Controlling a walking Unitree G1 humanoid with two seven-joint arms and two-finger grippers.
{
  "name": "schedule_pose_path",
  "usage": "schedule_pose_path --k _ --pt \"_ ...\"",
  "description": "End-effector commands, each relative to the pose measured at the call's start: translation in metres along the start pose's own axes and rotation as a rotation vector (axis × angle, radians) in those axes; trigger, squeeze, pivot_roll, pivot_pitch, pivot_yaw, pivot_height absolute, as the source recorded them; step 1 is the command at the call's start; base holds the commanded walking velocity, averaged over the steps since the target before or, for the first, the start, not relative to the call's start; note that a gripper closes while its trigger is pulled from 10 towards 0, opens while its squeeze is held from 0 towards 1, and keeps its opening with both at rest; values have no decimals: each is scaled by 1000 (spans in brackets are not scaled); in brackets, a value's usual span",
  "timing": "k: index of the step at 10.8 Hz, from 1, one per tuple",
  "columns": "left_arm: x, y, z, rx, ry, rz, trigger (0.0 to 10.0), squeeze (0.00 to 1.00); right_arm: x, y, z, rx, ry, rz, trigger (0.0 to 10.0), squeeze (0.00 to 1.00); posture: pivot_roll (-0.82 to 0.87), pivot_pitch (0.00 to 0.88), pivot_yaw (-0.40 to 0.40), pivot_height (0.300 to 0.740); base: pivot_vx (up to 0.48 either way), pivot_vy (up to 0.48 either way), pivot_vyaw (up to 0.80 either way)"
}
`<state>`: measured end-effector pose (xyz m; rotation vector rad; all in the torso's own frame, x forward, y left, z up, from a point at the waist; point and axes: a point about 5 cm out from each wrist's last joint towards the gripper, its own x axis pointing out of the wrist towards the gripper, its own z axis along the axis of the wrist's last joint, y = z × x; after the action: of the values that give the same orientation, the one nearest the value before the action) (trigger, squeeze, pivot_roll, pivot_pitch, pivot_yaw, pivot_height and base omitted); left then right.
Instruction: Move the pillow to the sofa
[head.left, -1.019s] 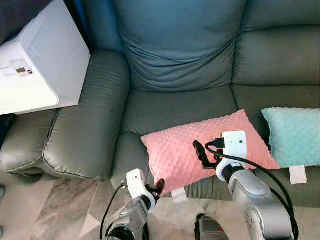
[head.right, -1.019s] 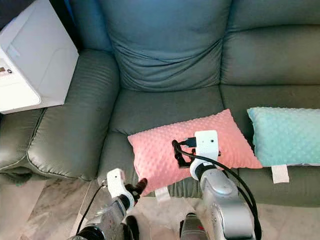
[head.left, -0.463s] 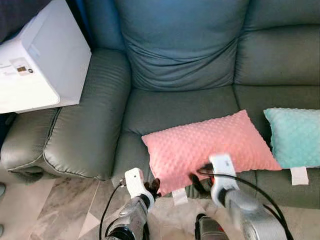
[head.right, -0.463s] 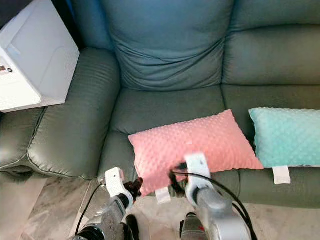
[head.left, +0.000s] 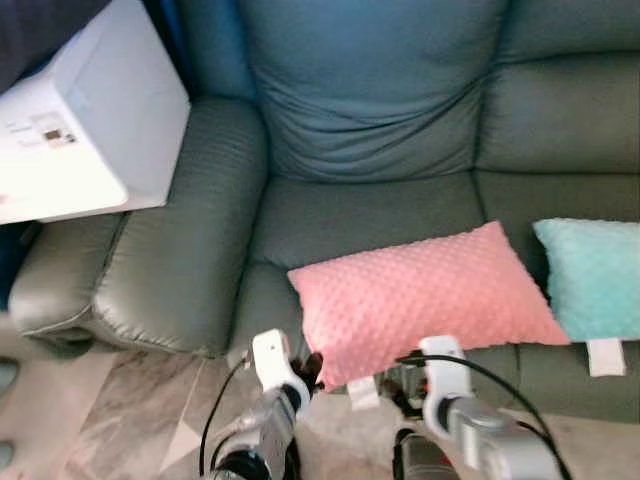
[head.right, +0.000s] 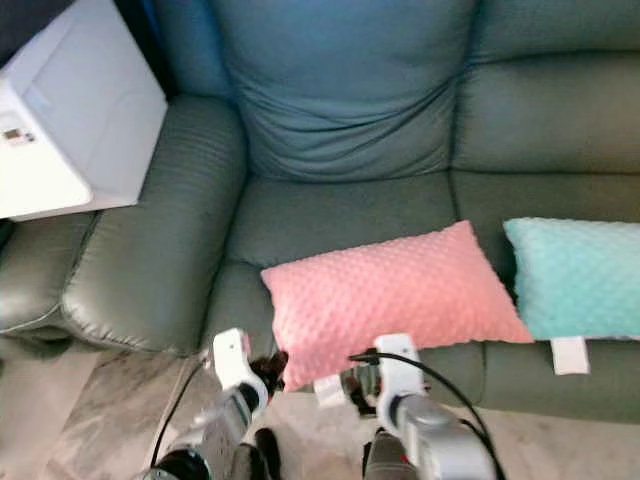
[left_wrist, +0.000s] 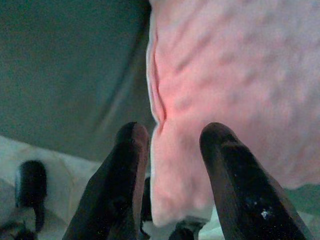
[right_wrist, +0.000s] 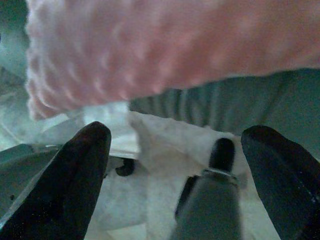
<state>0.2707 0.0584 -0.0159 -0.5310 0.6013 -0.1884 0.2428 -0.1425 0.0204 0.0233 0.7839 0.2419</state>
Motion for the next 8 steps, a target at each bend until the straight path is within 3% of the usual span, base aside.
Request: schedule_pose_path --k 1,4,6,8 --pt "8 -28 9 30 -17 -94 10000 0 6 8 -8 -5 18 35 10000 0 -230 326 177 740 0 0 0" --pt "-4 13 22 95 -68 -45 10000 0 30 18 -14 1 33 70 10000 0 -163 357 199 740 0 0 0" --pt "-19 28 38 87 -168 -18 10000 0 42 23 -19 -12 31 100 10000 0 -132 377 208 740 0 0 0" --pt "-35 34 55 75 -254 13 10000 0 49 24 -7 -7 -72 94 10000 0 -104 382 216 740 0 0 0"
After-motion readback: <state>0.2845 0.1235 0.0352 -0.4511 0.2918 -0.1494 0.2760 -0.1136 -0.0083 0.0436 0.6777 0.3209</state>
